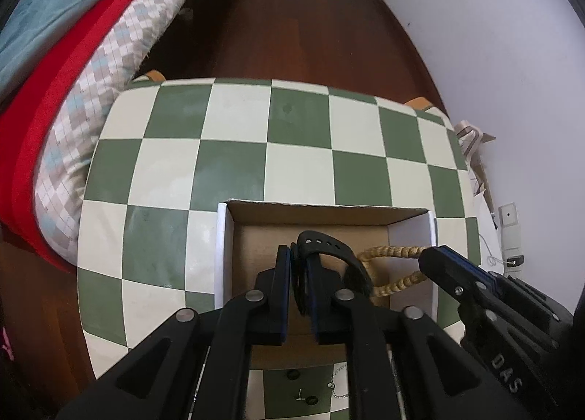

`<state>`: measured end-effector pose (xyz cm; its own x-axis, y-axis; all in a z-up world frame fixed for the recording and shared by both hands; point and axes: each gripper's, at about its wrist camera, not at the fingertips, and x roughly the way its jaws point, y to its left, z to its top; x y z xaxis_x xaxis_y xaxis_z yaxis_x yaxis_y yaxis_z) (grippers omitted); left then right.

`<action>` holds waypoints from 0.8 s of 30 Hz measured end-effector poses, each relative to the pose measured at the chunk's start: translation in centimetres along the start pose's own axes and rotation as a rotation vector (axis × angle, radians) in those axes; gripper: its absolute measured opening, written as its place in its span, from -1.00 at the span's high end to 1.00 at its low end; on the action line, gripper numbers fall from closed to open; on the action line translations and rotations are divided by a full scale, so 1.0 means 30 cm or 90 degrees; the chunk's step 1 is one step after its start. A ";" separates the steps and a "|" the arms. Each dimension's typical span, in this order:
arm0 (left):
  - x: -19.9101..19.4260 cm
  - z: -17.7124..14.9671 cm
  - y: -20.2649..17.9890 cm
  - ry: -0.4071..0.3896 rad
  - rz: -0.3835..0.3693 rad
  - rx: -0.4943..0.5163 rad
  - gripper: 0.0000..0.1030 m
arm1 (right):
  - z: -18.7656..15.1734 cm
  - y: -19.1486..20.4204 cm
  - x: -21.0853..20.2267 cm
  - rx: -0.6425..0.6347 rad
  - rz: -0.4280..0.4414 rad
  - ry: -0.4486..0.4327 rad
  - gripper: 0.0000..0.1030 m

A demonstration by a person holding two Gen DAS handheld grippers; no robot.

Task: Organize jewelry
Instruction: 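Carry the band into the box with left tool while right tool carries the beads, then withdraw both open tools up out of the box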

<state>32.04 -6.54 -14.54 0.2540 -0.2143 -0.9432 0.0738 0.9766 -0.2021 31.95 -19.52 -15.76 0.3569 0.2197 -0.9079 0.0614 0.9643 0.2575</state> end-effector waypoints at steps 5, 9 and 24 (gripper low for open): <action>0.013 0.011 -0.013 0.014 0.005 0.010 0.60 | 0.004 0.007 0.024 -0.001 0.018 0.044 0.80; -0.017 0.017 0.005 -0.006 0.017 0.002 -0.03 | 0.001 0.001 0.013 0.007 0.014 0.054 0.65; -0.177 -0.090 0.104 -0.165 0.208 0.004 -0.99 | -0.118 0.014 -0.062 -0.062 -0.163 0.012 -0.97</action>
<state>28.34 -2.32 -10.87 0.4993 0.1086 -0.8596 -0.0456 0.9940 0.0990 28.00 -19.01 -15.13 0.3241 -0.0307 -0.9455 0.0574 0.9983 -0.0128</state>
